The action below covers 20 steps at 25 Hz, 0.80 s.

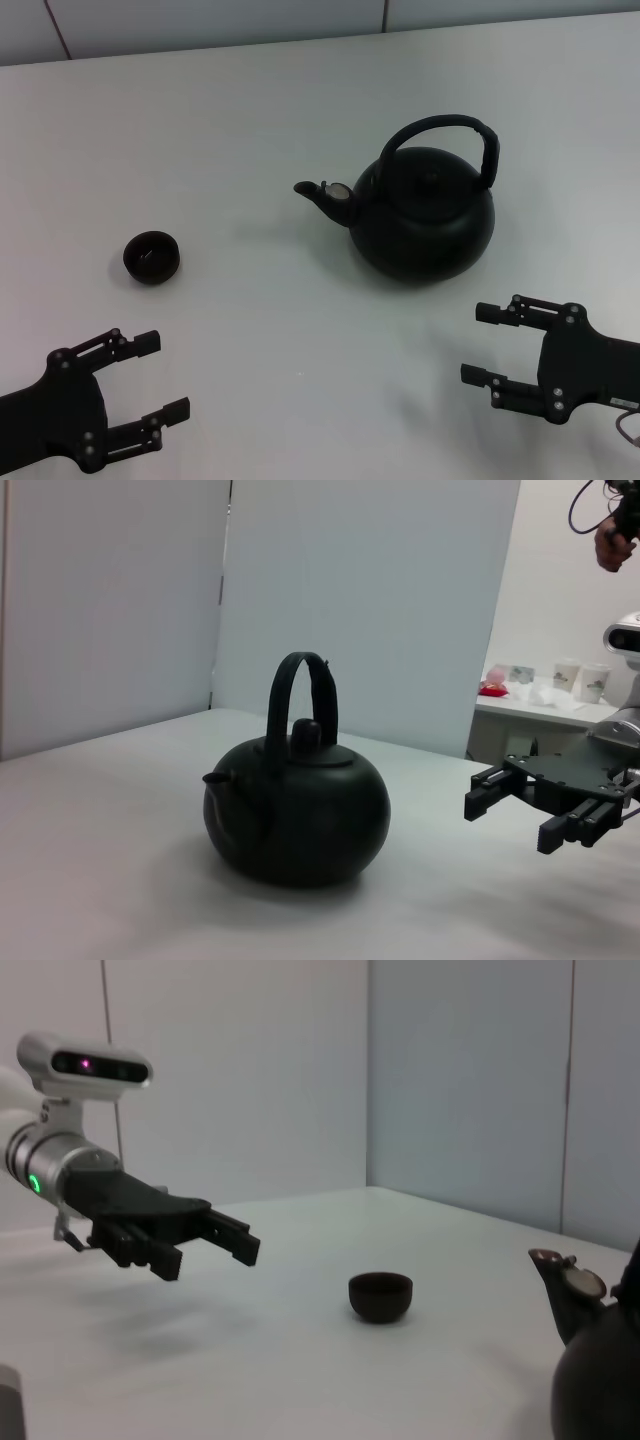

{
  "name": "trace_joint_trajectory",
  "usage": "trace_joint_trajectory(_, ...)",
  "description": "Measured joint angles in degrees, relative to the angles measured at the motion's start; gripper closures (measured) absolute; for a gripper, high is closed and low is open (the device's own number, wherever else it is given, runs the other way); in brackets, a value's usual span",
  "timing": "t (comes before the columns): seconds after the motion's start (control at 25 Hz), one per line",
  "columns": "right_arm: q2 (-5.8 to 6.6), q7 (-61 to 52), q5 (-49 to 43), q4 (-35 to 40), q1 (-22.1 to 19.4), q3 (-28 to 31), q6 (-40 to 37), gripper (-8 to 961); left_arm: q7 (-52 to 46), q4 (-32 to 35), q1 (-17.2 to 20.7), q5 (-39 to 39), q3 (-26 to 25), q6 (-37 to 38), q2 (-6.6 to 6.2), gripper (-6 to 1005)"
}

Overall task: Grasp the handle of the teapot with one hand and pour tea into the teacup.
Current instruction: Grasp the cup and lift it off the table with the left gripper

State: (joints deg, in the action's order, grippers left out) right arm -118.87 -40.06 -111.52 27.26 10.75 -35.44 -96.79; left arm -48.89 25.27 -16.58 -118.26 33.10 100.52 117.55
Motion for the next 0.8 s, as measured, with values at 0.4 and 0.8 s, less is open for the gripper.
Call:
trace_joint_trajectory(0.4, -0.04, -0.03, -0.09, -0.08, 0.84, -0.36, 1.91, 282, 0.56, 0.00, -0.01, -0.26, 0.03, -0.47, 0.35, 202)
trace_joint_trajectory(0.8, 0.04, -0.22, -0.72, -0.08, 1.99, -0.41, 2.26, 282, 0.63, -0.49, -0.12, 0.18, 0.04, -0.72, 0.52, 201)
